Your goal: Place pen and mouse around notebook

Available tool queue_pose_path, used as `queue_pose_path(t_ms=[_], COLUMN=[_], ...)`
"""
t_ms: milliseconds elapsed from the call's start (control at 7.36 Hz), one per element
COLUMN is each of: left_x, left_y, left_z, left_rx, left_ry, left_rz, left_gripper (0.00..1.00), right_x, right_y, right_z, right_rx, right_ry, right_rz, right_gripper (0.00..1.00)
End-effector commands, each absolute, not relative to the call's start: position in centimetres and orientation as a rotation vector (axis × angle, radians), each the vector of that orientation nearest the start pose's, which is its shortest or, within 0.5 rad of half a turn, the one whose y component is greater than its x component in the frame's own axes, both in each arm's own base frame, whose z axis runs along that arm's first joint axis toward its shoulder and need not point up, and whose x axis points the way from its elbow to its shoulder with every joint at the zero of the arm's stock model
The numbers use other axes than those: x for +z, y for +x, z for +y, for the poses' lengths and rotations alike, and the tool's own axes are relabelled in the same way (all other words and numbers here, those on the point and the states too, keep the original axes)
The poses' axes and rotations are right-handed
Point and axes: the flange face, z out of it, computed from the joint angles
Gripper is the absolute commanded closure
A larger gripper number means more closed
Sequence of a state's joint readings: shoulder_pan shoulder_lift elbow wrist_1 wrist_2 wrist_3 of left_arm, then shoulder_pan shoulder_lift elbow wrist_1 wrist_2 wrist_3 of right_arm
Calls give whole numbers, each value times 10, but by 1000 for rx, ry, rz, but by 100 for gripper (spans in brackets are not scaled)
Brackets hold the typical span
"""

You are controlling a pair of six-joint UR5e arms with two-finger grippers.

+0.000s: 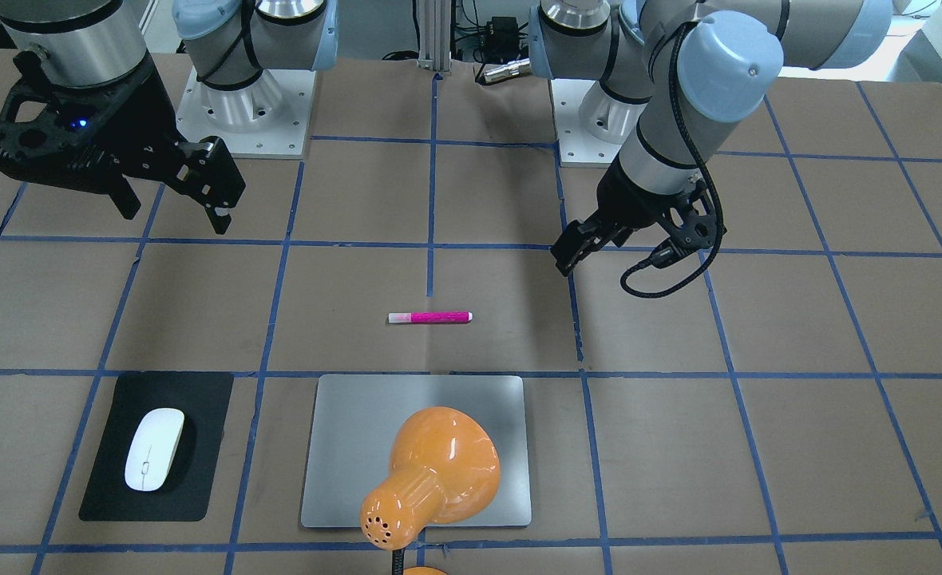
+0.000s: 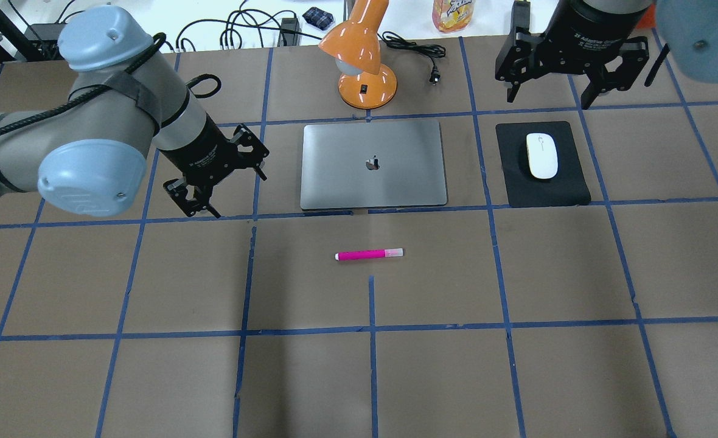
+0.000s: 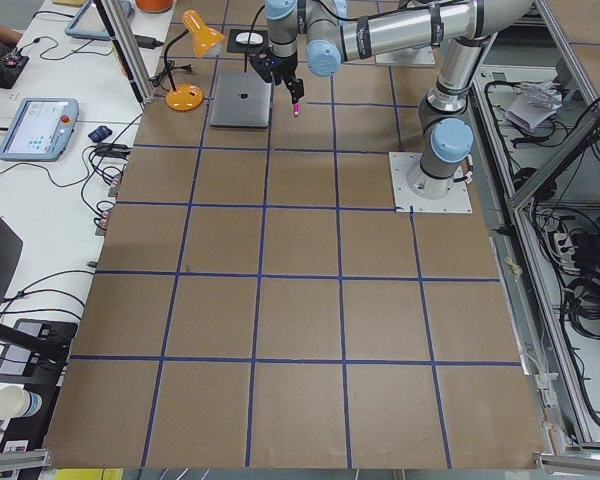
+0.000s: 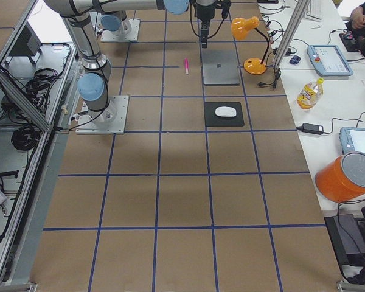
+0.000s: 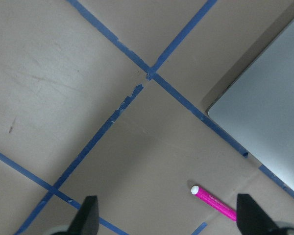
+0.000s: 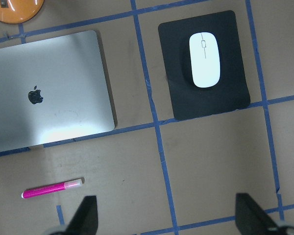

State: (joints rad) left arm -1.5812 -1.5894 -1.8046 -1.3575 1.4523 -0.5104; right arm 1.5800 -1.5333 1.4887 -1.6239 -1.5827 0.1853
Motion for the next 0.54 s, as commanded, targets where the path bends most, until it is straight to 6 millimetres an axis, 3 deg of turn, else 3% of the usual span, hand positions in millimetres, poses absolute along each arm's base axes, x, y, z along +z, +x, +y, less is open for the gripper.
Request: queue_pose_path(t_ms=[0, 136, 407], left_x=[422, 444, 485], left_y=[-141, -135, -126], left_z=[-463, -464, -483], left_rx=[121, 114, 124], left_ry=[-303, -191, -35], left_rz=[3140, 3107, 3114], left_gripper=[0, 0, 0], right_x=[516, 516, 516], right_y=[137, 137, 137], right_z=[-515, -515, -515], right_rx=[-158, -158, -158], right_ry=[270, 268, 268], right_rz=[3129, 3129, 3129], right_gripper=[0, 0, 0])
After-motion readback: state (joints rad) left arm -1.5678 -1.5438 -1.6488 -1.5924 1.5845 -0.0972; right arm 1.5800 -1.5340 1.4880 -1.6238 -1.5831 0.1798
